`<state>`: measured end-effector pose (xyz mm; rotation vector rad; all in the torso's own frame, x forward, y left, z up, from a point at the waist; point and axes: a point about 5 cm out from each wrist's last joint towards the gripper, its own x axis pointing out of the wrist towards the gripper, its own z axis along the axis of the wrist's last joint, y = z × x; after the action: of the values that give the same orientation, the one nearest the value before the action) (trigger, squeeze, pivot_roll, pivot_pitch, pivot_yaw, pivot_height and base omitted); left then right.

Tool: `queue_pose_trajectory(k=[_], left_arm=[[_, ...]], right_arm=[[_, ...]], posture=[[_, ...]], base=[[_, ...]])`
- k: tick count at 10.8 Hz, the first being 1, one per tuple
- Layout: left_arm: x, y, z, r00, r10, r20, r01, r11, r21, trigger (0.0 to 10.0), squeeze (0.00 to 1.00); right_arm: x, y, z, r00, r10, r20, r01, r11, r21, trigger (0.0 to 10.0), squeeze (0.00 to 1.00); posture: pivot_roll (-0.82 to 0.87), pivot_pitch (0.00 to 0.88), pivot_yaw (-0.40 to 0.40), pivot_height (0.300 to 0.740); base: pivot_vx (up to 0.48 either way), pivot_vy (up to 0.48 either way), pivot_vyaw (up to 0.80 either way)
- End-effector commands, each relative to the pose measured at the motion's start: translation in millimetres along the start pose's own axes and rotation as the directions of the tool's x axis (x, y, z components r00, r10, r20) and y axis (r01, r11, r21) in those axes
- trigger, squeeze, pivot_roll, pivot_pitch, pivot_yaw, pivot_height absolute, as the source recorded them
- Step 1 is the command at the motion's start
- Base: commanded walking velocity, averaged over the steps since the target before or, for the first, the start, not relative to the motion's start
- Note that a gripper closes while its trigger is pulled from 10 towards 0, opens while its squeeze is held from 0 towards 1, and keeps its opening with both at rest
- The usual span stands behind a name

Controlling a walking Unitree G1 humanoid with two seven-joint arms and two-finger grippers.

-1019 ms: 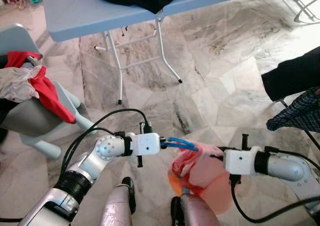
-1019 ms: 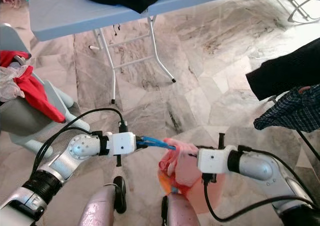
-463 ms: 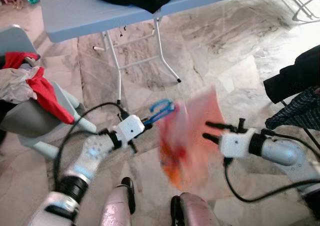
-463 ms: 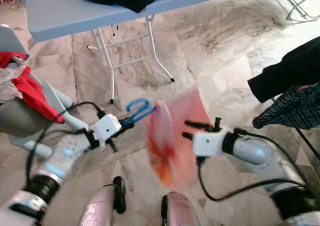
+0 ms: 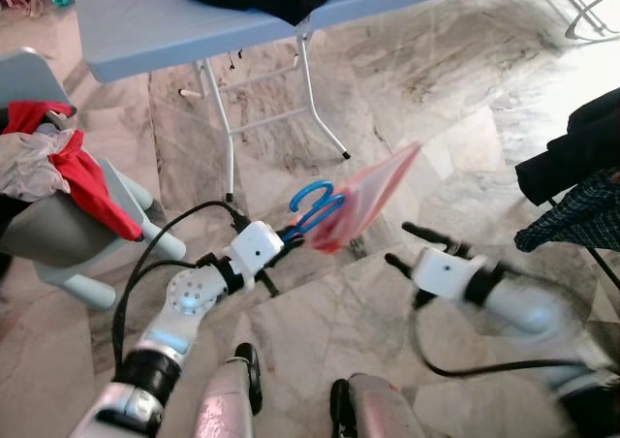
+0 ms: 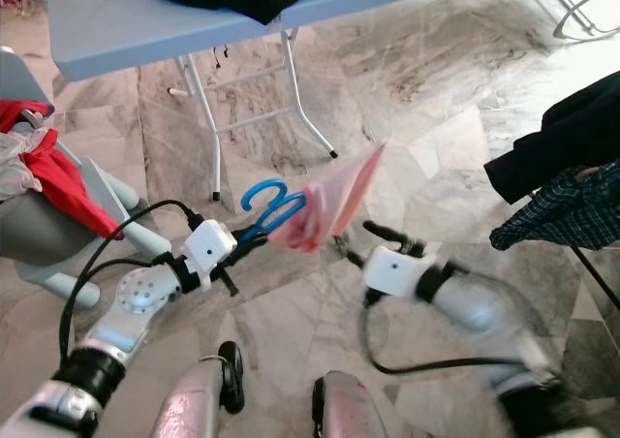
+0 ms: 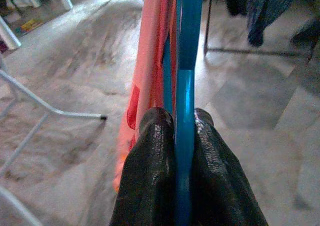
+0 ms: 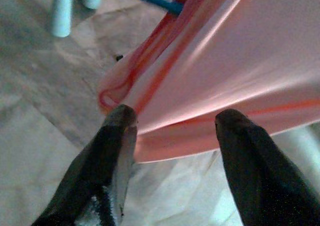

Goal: Hang hanger

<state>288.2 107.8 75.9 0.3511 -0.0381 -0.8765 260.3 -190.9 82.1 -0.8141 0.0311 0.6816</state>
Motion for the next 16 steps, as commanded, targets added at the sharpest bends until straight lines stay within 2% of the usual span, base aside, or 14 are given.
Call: queue_pose_trajectory(k=[1, 2, 3, 4, 6, 8, 9, 11, 13, 16], left_arm=[[-0.5, -2.5, 4.5, 1.0, -0.018, 0.024, 0.018, 1.0, -0.011, 0.0, 0.0], [-0.5, -5.8, 6.9, 0.999, -0.042, 0.034, 0.043, 0.999, -0.015, 0.0, 0.0], [-0.1, -7.2, 8.6, 0.998, -0.052, 0.039, 0.053, 0.999, -0.011, 0.0, 0.0], [0.5, -10.1, 14.1, 0.996, -0.076, 0.055, 0.077, 0.997, -0.018, 0.0, 0.0], [1.9, -20.2, 24.1, 0.986, -0.141, 0.087, 0.144, 0.989, -0.033, 0.0, 0.0], [2.3, -30.6, 32.3, 0.975, -0.196, 0.107, 0.201, 0.979, -0.036, 0.0, 0.0], [0.8, -35.7, 35.5, 0.968, -0.224, 0.11, 0.23, 0.972, -0.04, 0.0, 0.0], [-0.7, -38.5, 40.9, 0.964, -0.243, 0.112, 0.249, 0.967, -0.044, 0.0, 0.0], [-1.0, -37.2, 42.2, 0.965, -0.241, 0.106, 0.247, 0.968, -0.045, 0.0, 0.0], [-0.3, -37.1, 43.2, 0.966, -0.238, 0.102, 0.243, 0.969, -0.046, 0.0, 0.0]], right_arm=[[-1.9, 1.7, -7.7, 0.998, -0.041, -0.051, 0.045, 0.997, 0.063, 10.0, 1.0], [1.3, 8.2, -11.6, 0.993, -0.078, -0.089, 0.092, 0.983, 0.158, 10.0, 0.95], [3.1, 11.9, -17.9, 0.984, -0.109, -0.141, 0.138, 0.967, 0.214, 10.0, 0.51], [6.6, 9.4, -22.3, 0.964, -0.182, -0.193, 0.235, 0.924, 0.301, 10.0, 0.0], [15.4, -0.2, -22.8, 0.935, -0.266, -0.232, 0.341, 0.854, 0.394, 10.0, 0.0], [26.5, -0.9, -17.9, 0.935, -0.275, -0.224, 0.35, 0.82, 0.453, 10.0, 0.0], [29.9, -0.7, -15.1, 0.937, -0.279, -0.213, 0.347, 0.817, 0.461, 0.0, 0.0], [34.8, -7.8, -11.3, 0.931, -0.308, -0.195, 0.365, 0.801, 0.475, 0.0, 0.0], [31.2, -12.4, -14.2, 0.922, -0.331, -0.201, 0.387, 0.782, 0.489, 0.0, 0.0], [28.6, -11.8, -16.7, 0.919, -0.334, -0.209, 0.394, 0.777, 0.492, 0.0, 0.0]], posture=[[-0.12, 0.256, -0.009, 0.74], [-0.12, 0.256, -0.009, 0.74], [-0.12, 0.255, -0.009, 0.74], [-0.11, 0.253, -0.009, 0.74], [-0.11, 0.251, -0.005, 0.74], [-0.09, 0.253, -0.003, 0.74], [-0.09, 0.253, -0.001, 0.74], [-0.09, 0.259, 0.001, 0.74], [-0.09, 0.265, 0.001, 0.74], [-0.1, 0.264, -0.002, 0.74]], base=[[0.0, 0.0, 0.0], [0.0, 0.0, 0.0], [0.0, 0.0, 0.0], [0.0, 0.0, 0.0], [0.0, 0.0, 0.0], [0.0, 0.0, 0.0], [0.0, 0.0, 0.0], [0.0, 0.0, 0.0], [0.0, 0.0, 0.0], [0.0, 0.0, 0.0]])
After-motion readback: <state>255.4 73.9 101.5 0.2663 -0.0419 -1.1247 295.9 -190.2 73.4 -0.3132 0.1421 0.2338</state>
